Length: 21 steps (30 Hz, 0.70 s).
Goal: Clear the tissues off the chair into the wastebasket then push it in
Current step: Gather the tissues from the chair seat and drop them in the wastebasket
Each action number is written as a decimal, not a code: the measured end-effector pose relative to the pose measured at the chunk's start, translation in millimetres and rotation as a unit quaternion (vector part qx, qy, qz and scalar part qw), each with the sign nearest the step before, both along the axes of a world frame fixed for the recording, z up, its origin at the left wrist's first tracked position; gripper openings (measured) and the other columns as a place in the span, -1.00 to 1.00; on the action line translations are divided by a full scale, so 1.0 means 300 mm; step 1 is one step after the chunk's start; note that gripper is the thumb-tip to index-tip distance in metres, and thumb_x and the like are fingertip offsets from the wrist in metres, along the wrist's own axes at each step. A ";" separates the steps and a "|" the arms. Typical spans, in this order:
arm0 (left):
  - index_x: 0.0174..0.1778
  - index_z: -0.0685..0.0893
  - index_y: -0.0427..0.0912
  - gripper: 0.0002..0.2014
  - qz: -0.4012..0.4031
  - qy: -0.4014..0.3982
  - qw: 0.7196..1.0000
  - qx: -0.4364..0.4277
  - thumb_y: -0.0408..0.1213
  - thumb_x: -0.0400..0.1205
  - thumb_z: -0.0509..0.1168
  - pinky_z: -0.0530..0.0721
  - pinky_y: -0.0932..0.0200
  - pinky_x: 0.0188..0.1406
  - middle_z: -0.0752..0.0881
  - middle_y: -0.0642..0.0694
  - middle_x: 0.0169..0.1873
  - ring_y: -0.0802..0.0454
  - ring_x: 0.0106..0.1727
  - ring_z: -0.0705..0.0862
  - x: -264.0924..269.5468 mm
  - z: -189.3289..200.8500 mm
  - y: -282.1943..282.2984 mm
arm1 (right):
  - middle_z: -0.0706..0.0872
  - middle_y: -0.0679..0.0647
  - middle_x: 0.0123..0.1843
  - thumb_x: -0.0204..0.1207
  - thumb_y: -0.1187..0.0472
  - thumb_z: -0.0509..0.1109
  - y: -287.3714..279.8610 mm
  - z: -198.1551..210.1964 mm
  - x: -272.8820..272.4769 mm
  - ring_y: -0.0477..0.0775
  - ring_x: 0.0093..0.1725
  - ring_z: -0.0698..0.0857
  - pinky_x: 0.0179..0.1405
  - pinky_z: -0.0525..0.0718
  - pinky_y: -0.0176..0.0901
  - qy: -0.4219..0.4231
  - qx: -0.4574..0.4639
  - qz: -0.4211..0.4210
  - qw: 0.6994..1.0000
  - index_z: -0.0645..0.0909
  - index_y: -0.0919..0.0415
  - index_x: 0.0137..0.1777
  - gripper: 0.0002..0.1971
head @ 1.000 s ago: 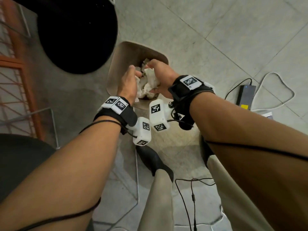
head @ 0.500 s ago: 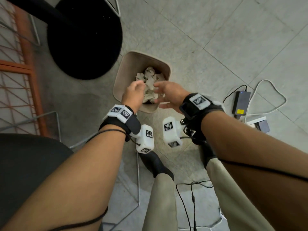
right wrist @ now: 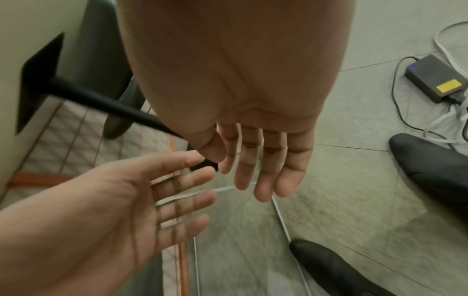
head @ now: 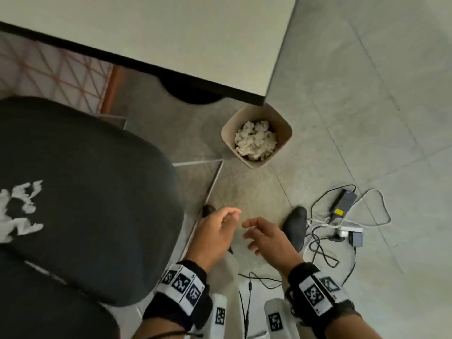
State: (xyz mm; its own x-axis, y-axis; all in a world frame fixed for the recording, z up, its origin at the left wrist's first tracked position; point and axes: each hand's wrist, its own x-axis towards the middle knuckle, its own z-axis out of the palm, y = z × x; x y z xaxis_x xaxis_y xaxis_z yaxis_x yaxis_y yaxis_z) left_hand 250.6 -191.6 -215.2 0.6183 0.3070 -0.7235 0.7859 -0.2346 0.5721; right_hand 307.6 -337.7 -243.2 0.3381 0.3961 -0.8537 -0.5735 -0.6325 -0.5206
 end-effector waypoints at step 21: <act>0.21 0.72 -0.05 -0.80 0.373 -0.013 0.927 0.043 -0.24 0.73 0.25 0.63 0.25 0.16 0.77 0.01 0.07 0.12 0.09 0.72 -0.678 0.253 0.560 | 0.79 0.07 -0.13 0.59 0.27 0.28 0.902 0.278 -0.209 0.12 -0.10 0.76 -0.18 0.66 -0.41 -0.212 0.060 0.376 0.900 0.67 -0.04 0.06 -0.78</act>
